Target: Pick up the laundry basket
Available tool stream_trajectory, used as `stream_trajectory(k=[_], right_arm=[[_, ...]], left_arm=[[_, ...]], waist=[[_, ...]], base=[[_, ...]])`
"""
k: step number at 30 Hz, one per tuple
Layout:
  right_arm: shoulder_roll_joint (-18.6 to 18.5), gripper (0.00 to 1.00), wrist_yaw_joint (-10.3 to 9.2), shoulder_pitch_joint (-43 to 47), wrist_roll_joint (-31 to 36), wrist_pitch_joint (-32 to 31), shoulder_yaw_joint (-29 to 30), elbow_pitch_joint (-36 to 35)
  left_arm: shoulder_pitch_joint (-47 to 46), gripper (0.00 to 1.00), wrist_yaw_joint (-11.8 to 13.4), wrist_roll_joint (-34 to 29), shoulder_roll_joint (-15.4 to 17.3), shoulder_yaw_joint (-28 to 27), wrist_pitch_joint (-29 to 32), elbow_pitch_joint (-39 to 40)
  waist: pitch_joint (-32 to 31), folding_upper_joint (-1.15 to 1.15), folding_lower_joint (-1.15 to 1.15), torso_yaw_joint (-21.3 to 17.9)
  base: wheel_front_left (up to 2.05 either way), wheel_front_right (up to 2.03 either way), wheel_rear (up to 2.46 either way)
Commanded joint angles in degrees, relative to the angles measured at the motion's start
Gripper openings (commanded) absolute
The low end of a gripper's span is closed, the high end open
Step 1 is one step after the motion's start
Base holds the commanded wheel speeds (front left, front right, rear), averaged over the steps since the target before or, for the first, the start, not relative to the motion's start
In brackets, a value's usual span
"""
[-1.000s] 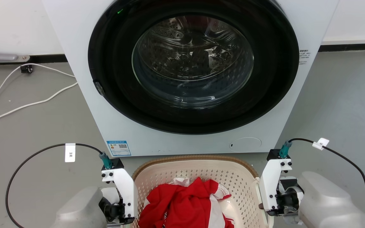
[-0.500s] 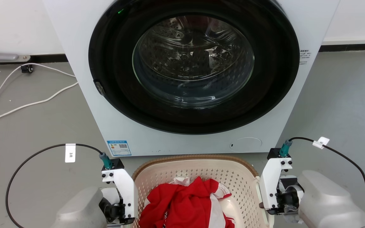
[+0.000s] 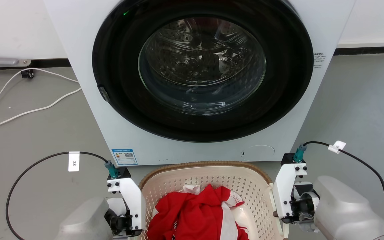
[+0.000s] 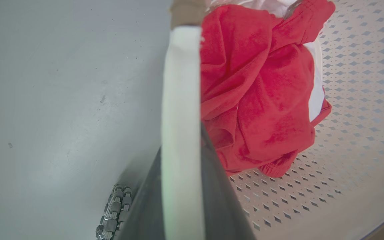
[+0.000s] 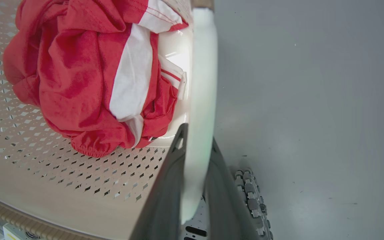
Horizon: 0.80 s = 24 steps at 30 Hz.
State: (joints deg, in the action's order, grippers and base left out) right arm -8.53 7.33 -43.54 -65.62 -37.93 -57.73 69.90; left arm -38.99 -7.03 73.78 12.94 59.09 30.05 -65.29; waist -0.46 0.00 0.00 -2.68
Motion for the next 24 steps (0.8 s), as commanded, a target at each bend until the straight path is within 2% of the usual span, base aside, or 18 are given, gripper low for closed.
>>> stream_trajectory(k=[1,24], right_arm=[[1.22,0.0,0.28,-0.74,-0.55,-0.29,-0.09,-0.38],[1.8,0.0,0.28,-0.59,-1.69,-1.44,-0.48,0.7]], left_arm=[[-0.41,0.0,-0.8,0.42,-1.04,0.13,-0.28,0.9],[-0.15,0.0,-0.8,1.78,-1.04,1.71,-1.86,1.25]], waist=[[-0.02,0.0,0.0,-0.03],[-0.17,0.0,0.0,-0.19]], base=[[0.0,0.0,0.0],[0.0,0.0,0.0]])
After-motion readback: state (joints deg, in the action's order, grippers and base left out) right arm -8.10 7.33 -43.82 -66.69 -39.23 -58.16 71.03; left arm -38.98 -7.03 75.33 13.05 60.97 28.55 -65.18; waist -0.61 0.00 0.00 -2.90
